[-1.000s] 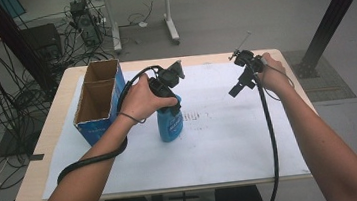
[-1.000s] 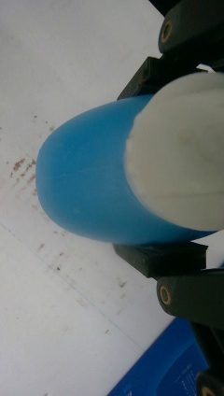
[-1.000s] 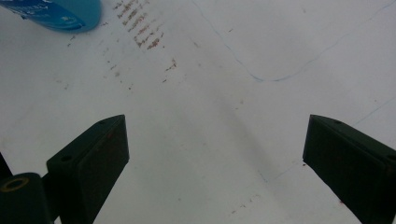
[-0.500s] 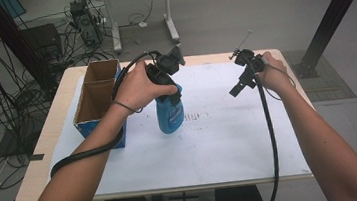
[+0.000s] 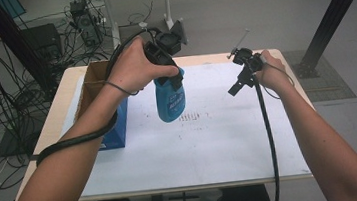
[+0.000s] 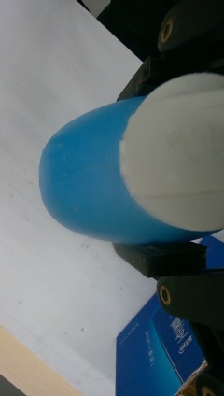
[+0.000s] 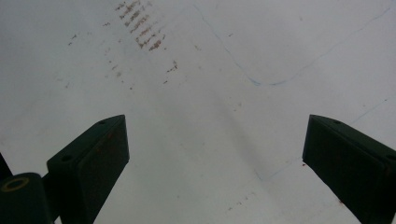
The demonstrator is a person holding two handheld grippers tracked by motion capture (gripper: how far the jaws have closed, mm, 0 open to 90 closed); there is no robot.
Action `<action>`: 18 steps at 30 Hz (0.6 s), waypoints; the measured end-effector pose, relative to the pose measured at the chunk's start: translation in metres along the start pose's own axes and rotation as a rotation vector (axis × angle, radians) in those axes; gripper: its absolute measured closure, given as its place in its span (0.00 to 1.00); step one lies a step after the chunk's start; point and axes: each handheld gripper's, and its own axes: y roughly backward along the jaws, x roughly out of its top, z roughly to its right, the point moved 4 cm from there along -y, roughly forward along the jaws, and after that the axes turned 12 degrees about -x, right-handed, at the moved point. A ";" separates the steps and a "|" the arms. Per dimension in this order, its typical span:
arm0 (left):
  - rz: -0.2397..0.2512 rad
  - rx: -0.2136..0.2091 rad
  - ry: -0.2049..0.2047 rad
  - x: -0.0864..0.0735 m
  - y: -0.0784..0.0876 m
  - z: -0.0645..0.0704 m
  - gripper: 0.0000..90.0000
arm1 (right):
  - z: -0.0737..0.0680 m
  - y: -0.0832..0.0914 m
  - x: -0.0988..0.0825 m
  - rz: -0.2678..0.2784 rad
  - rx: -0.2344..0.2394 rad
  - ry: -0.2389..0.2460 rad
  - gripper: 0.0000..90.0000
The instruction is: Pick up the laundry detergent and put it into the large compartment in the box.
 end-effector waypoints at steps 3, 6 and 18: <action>0.001 -0.005 0.002 0.001 0.005 0.001 0.41 | -0.001 0.000 0.002 0.007 0.015 -0.001 0.08; 0.002 -0.004 0.004 0.003 0.013 0.001 0.41 | -0.002 0.001 0.004 0.004 0.012 -0.002 0.08; 0.027 -0.017 0.027 0.014 0.056 0.001 0.41 | -0.001 0.002 0.007 0.002 0.013 0.005 0.08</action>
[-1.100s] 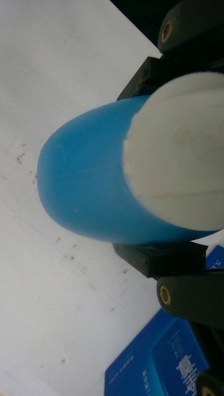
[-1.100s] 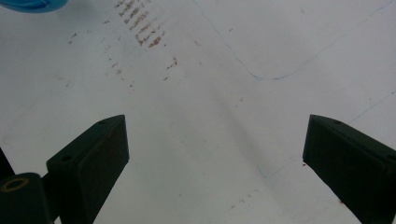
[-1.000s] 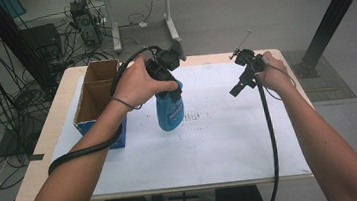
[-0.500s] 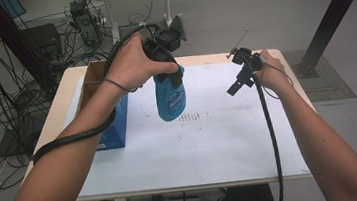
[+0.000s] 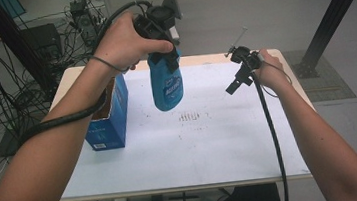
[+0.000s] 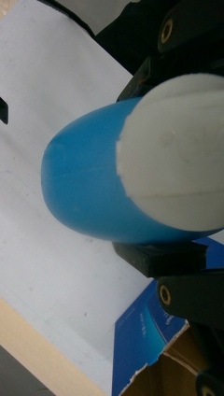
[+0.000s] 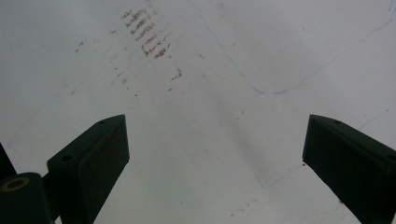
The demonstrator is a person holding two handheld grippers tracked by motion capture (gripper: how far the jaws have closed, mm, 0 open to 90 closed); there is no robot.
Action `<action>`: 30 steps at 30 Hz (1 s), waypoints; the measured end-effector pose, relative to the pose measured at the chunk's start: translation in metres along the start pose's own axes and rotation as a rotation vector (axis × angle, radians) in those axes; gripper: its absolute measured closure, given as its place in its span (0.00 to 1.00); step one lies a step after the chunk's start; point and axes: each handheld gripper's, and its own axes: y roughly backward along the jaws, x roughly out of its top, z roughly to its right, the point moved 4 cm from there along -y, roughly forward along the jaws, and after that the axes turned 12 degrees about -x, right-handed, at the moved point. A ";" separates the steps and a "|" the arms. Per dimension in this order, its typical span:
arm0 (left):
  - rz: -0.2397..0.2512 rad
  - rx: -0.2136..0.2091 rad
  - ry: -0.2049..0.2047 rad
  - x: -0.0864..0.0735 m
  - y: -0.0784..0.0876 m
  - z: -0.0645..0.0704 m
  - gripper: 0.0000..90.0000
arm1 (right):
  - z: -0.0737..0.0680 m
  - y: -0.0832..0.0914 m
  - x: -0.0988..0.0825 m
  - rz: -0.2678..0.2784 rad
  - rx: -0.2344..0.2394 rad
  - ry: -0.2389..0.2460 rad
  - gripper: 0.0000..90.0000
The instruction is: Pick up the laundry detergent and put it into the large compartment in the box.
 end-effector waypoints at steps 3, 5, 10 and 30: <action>0.005 0.013 0.007 0.002 0.009 0.002 0.41 | 0.001 0.001 0.000 0.009 -0.003 0.000 0.08; 0.004 0.021 0.014 0.004 0.015 0.003 0.41 | 0.001 0.001 0.000 0.004 -0.005 -0.002 0.08; 0.015 0.020 0.031 0.006 0.025 0.001 0.42 | 0.002 0.002 0.001 0.006 -0.004 0.000 0.08; 0.046 0.080 0.226 -0.022 0.067 -0.049 0.41 | 0.004 -0.001 0.005 0.016 0.008 -0.003 0.08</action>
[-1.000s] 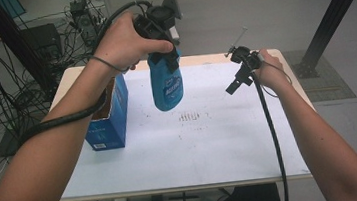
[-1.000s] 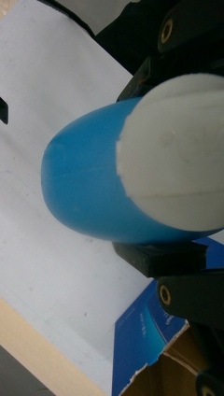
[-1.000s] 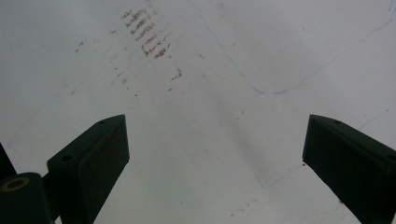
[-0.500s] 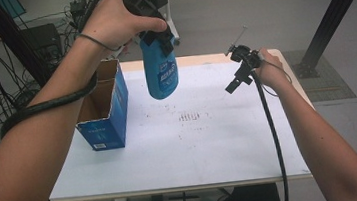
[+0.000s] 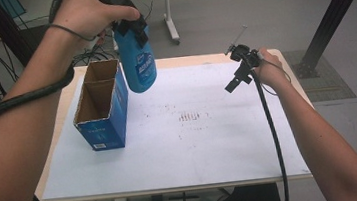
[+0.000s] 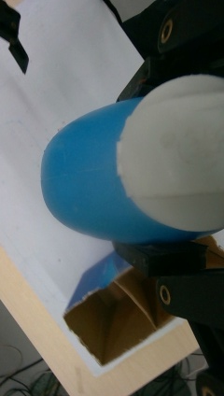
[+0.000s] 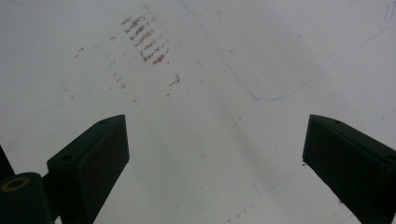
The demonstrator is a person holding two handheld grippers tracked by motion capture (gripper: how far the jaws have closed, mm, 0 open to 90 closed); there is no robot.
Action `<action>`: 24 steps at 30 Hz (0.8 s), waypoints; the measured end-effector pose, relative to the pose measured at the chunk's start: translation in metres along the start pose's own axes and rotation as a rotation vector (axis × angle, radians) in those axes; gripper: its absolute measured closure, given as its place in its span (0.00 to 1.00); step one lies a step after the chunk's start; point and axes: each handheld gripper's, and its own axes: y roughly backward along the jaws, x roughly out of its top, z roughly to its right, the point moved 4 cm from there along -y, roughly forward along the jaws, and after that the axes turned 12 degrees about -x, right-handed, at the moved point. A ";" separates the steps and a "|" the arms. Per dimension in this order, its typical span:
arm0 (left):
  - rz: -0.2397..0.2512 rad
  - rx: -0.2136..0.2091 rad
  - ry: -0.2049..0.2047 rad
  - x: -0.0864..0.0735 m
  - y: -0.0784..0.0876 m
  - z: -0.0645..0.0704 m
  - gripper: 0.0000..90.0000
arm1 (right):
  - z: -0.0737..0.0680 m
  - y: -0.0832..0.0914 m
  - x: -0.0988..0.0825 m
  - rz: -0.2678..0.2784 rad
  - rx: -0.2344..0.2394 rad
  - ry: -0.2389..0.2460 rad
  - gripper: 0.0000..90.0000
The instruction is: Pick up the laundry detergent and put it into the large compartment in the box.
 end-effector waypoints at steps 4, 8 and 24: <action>-0.001 0.023 0.042 -0.008 0.006 -0.016 0.42 | 0.001 -0.001 0.002 0.007 0.000 0.006 0.08; 0.003 0.037 0.080 -0.014 0.009 -0.027 0.42 | 0.000 -0.002 0.005 0.008 0.007 0.006 0.08; 0.041 0.109 0.263 -0.043 0.027 -0.080 0.42 | -0.003 -0.001 0.010 0.014 0.007 0.017 0.08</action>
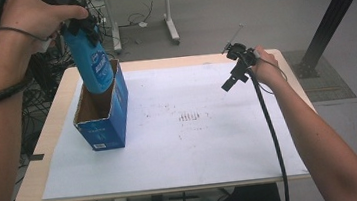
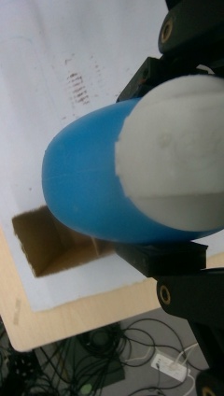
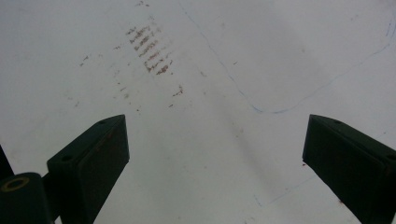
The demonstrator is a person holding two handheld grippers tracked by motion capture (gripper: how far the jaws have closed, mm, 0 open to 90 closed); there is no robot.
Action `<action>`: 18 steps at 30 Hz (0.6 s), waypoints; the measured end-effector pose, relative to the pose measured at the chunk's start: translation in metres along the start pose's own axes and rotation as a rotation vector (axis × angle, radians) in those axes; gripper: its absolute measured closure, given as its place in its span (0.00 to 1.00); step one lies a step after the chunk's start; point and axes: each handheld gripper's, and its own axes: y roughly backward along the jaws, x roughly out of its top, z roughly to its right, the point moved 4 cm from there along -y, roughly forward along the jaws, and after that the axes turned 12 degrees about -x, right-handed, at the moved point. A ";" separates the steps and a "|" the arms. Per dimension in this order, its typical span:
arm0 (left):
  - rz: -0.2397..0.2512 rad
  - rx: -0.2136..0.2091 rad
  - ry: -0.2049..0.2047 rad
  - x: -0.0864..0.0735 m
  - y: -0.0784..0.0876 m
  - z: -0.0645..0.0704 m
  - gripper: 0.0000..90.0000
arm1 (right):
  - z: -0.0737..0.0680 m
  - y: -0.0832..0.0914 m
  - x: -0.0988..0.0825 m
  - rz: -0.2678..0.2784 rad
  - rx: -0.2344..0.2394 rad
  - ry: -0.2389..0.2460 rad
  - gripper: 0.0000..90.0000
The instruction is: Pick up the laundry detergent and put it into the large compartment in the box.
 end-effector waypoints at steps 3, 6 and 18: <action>0.008 0.008 0.050 -0.002 -0.001 -0.010 0.42 | 0.000 0.000 0.000 0.001 0.002 0.003 0.08; 0.002 0.020 0.060 -0.002 -0.002 -0.014 0.41 | -0.001 0.001 0.000 0.003 0.001 0.001 0.08; -0.007 0.028 0.105 -0.007 -0.015 -0.028 0.42 | 0.000 0.000 -0.001 0.008 0.006 0.001 0.08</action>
